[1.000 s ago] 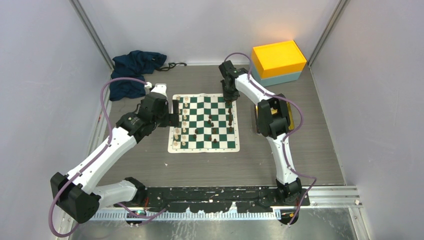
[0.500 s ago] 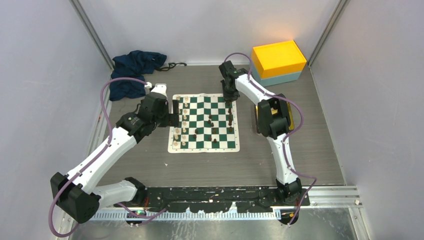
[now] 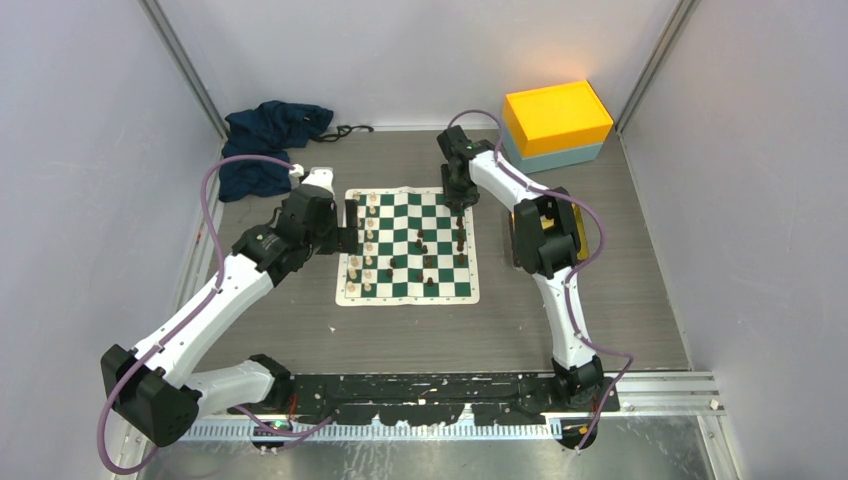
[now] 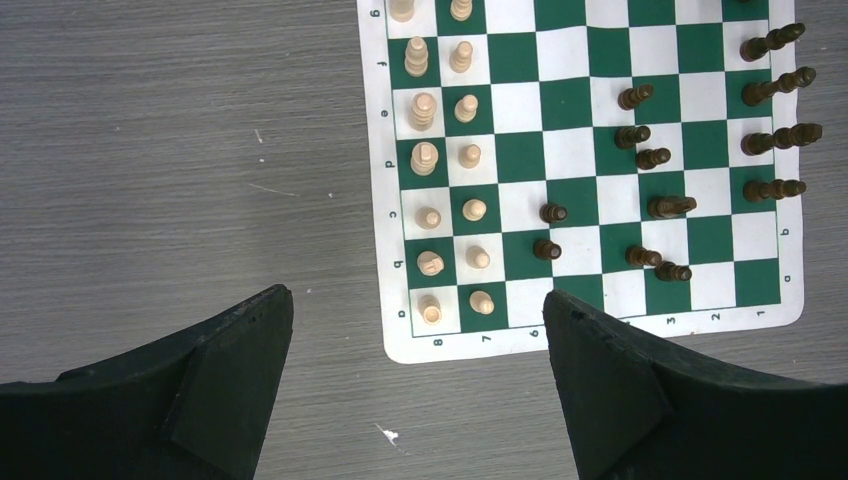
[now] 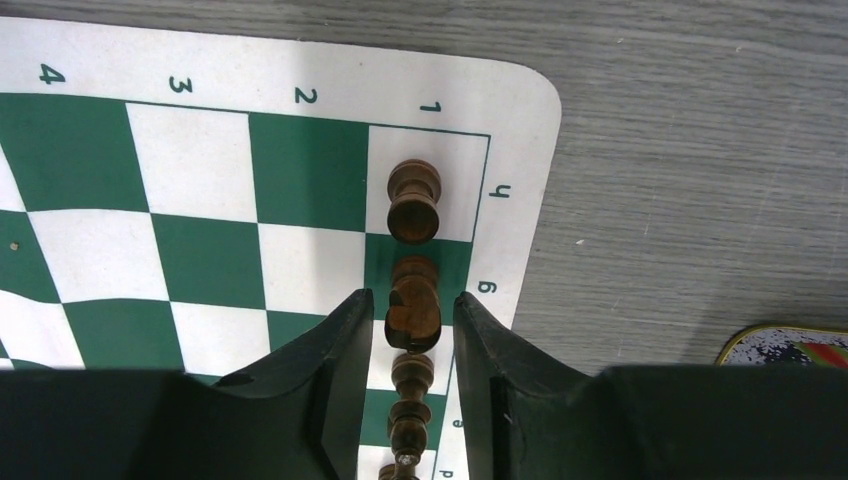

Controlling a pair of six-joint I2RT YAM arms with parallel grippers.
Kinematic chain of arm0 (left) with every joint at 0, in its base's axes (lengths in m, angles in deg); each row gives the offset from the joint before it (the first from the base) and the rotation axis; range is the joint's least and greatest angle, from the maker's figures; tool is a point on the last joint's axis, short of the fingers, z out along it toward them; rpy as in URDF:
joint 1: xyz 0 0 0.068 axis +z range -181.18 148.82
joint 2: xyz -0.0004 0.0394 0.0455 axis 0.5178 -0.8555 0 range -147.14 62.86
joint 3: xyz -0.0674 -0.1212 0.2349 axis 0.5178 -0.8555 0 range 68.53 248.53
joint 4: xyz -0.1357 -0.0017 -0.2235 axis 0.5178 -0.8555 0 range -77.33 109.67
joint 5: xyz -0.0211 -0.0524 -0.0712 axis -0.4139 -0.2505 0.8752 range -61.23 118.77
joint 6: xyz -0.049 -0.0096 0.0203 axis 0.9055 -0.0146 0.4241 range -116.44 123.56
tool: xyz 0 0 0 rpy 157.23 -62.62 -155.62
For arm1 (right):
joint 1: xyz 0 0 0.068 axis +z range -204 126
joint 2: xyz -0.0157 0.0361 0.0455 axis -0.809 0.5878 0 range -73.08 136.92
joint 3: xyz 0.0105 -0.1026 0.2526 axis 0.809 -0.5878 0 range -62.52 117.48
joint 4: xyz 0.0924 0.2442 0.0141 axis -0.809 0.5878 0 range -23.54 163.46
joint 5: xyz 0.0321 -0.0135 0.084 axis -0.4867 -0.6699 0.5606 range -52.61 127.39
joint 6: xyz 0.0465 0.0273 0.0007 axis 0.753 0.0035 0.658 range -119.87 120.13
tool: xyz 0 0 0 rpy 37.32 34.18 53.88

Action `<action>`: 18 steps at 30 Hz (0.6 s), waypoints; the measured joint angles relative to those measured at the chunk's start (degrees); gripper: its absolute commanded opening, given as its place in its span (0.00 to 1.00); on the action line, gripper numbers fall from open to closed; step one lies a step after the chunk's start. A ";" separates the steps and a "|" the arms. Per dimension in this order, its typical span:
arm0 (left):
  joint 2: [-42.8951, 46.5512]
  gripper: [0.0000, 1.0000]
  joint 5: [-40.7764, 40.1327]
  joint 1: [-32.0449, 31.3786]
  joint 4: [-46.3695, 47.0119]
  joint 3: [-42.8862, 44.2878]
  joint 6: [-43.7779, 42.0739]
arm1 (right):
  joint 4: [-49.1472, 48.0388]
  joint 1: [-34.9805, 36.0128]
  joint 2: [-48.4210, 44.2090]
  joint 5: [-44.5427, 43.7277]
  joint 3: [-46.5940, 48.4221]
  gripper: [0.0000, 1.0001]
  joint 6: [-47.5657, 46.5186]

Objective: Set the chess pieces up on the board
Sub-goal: Place the chess piece on the chessboard.

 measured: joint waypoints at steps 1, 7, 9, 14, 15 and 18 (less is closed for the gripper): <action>0.00 0.96 0.00 0.00 0.00 0.00 0.00 | 0.00 0.02 0.00 0.00 0.00 0.42 0.00; 0.00 0.96 0.02 0.00 0.00 0.00 0.00 | 0.07 0.22 -0.02 -0.04 0.02 0.42 -0.24; 0.00 0.96 0.02 0.00 0.00 0.00 0.00 | 0.26 0.31 -0.02 -0.09 0.04 0.42 -0.59; 0.00 0.96 0.02 0.00 -0.02 0.00 0.00 | 0.85 0.48 -0.11 -0.92 1.49 0.42 -1.11; 0.00 0.96 0.02 0.00 -0.02 0.00 0.02 | 0.85 0.50 -0.15 -1.09 1.79 0.42 -1.18; 0.00 0.96 0.02 0.00 -0.07 0.00 0.02 | 0.83 0.57 -0.96 -1.92 2.16 0.42 -1.33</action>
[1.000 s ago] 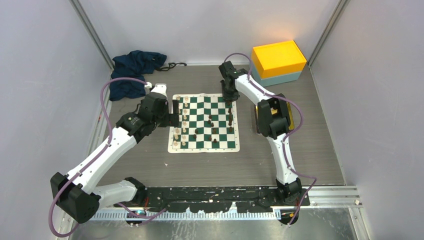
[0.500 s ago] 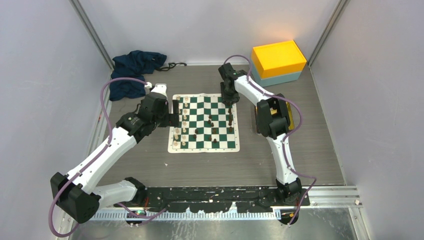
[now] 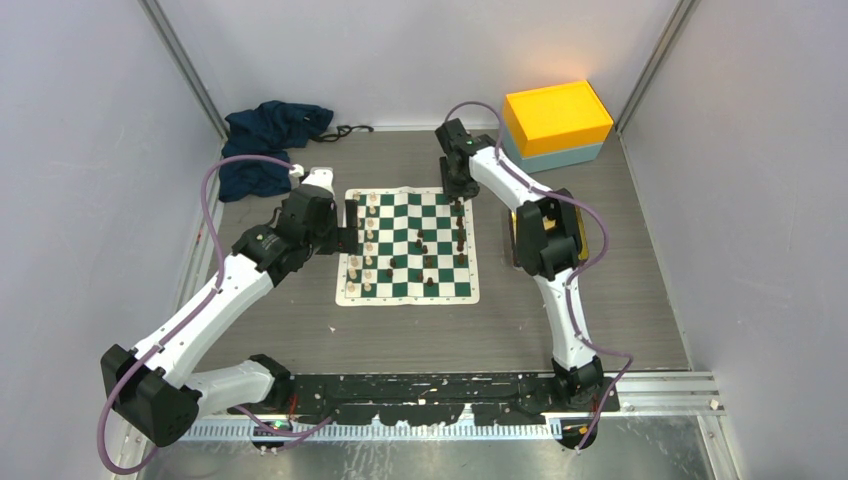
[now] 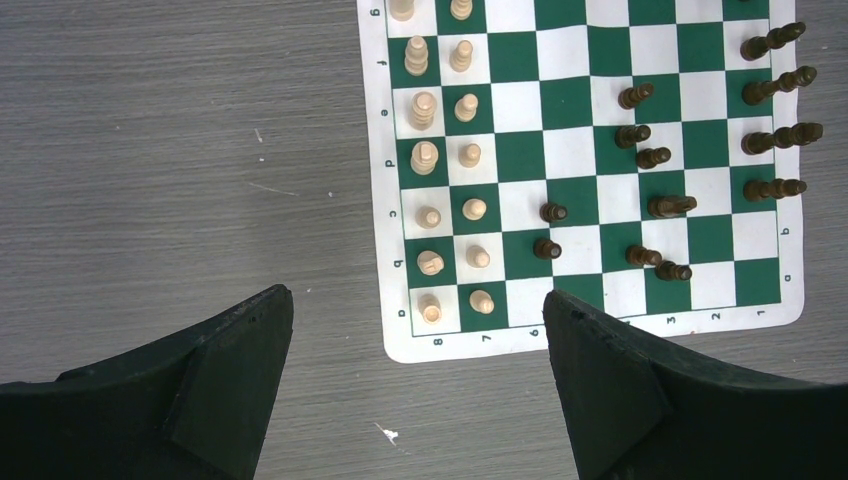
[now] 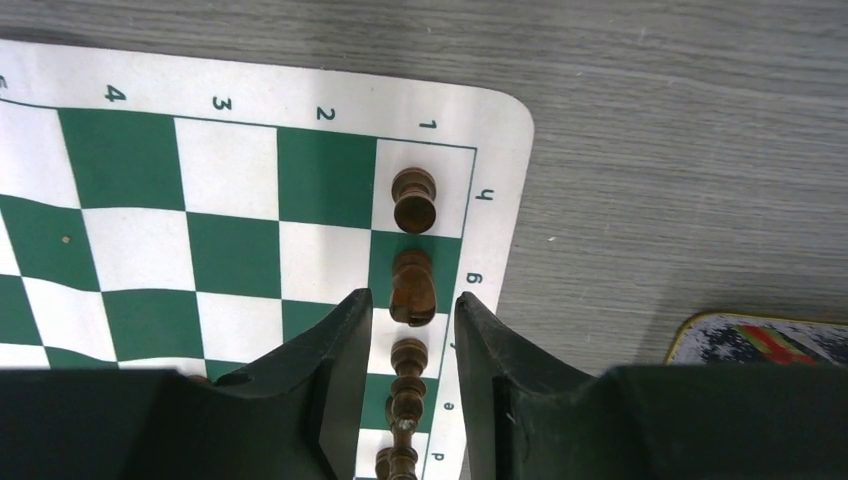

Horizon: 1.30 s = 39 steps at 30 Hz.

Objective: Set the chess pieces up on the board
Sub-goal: Place the chess piece on the chessboard, then pick up the chess piece from the chessboard.

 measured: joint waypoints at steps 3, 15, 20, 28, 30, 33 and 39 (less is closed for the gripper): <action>0.00 0.96 0.00 0.00 -0.02 0.00 0.02 | 0.02 0.07 -1.22 -0.96 0.04 0.42 -0.24; 0.00 0.96 -0.04 0.00 -0.07 0.00 0.26 | 0.76 2.58 -6.97 -2.84 0.57 0.38 -2.56; 0.00 0.96 -0.07 0.00 -0.07 0.00 0.28 | 1.01 4.90 -7.91 -1.49 0.57 0.37 -2.93; 0.04 0.96 -0.07 0.00 -0.07 0.00 0.44 | 1.31 9.11 -7.91 0.66 0.31 0.37 -2.62; 0.20 0.96 -0.07 0.00 -0.07 0.00 0.44 | 1.31 9.90 -7.91 1.16 0.26 0.37 -2.40; 0.59 0.96 -0.09 0.00 -0.09 0.00 0.46 | 1.29 10.93 -7.91 2.10 0.09 0.38 -1.92; 1.22 0.96 -0.13 0.00 -0.09 0.00 0.46 | 1.22 11.45 -7.89 3.50 -1.60 0.40 -0.96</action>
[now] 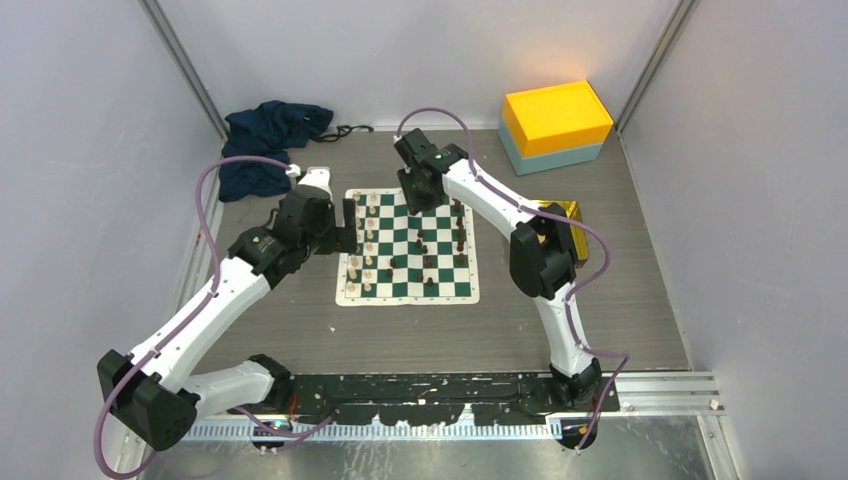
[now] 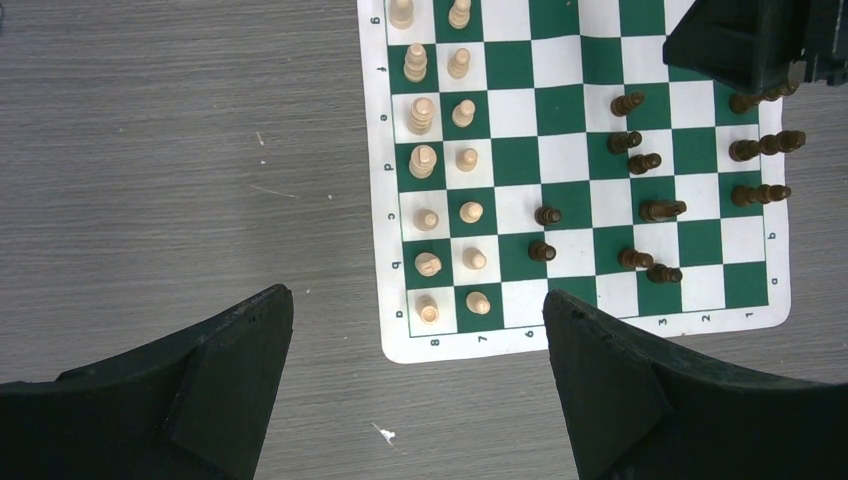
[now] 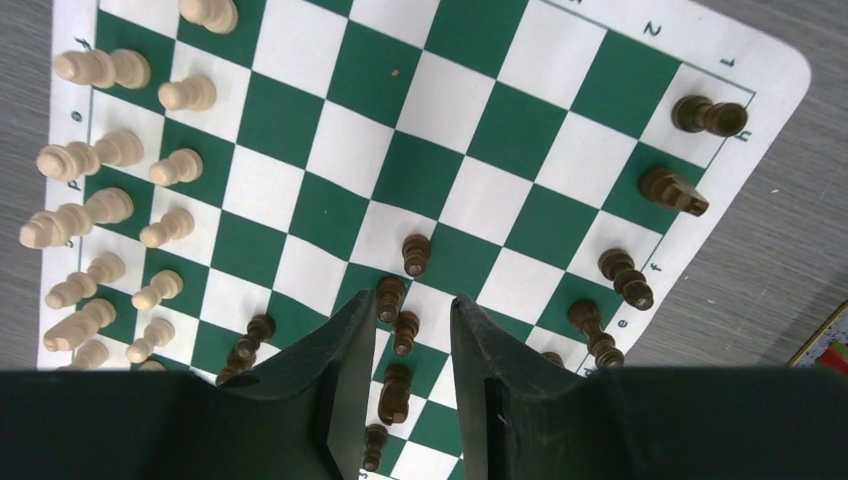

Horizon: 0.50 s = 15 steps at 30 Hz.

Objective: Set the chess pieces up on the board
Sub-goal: Pick up the chess piece from the chessboard.

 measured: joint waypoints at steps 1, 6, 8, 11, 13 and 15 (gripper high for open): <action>0.02 0.96 -0.02 0.00 0.00 0.00 -0.02 | 0.00 0.04 0.00 0.20 -0.50 0.40 0.04; 0.02 0.96 -0.02 0.00 0.00 0.00 0.00 | -0.50 0.24 0.13 1.38 -3.30 0.41 0.28; 0.02 0.96 -0.02 0.00 0.00 0.00 0.00 | -0.76 0.24 0.37 1.77 -4.11 0.42 0.33; 0.02 0.96 -0.02 0.00 0.00 0.00 0.00 | -1.49 0.24 1.07 2.43 -4.83 0.42 0.44; 0.02 0.96 -0.02 0.00 0.00 0.00 0.00 | -1.81 0.26 1.62 2.73 -4.94 0.42 0.46; 0.02 0.96 -0.02 0.00 0.00 0.00 0.00 | -2.14 0.26 2.12 2.97 -5.01 0.42 0.46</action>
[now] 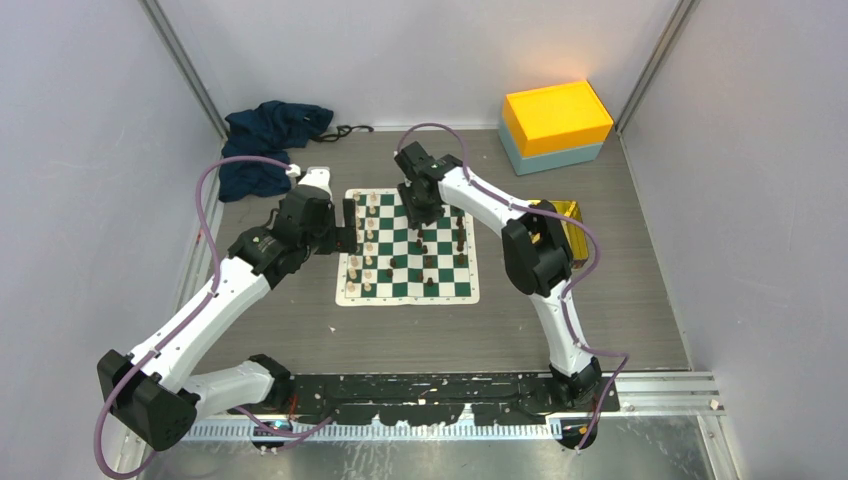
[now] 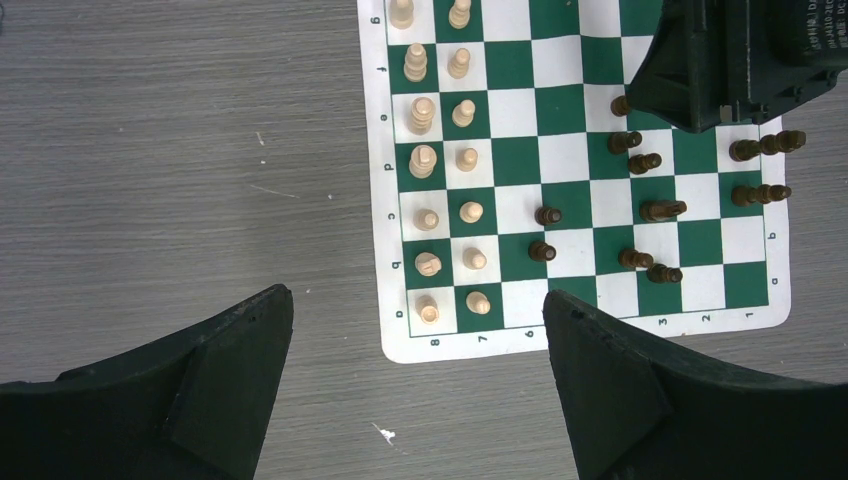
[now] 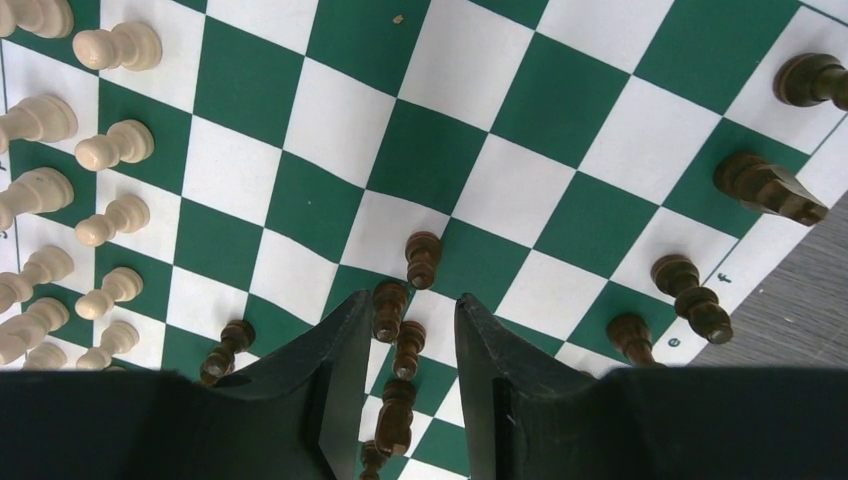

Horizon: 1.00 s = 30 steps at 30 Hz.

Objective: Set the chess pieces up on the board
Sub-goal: Pick up the chess piece from the chessboard.

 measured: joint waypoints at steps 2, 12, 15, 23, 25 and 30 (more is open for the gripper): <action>0.00 0.96 0.00 0.00 0.00 0.00 -0.02 | -0.33 0.02 0.37 0.22 -0.17 0.42 0.02; 0.00 0.96 -0.07 0.00 0.00 0.00 -0.04 | -0.94 0.02 1.14 0.85 -0.72 0.41 0.24; -0.02 0.96 -0.07 0.00 -0.02 0.00 -0.04 | -1.18 0.02 1.27 0.98 -0.83 0.41 0.28; -0.02 0.96 -0.07 0.00 0.00 0.00 -0.09 | -1.55 0.02 1.90 1.25 -0.85 0.38 0.42; -0.02 0.96 -0.07 0.00 -0.02 0.00 -0.09 | -1.79 0.02 2.03 1.25 -0.85 0.37 0.44; -0.02 0.96 -0.07 0.00 -0.02 0.00 -0.09 | -2.21 -0.04 2.56 1.29 -0.85 0.35 0.57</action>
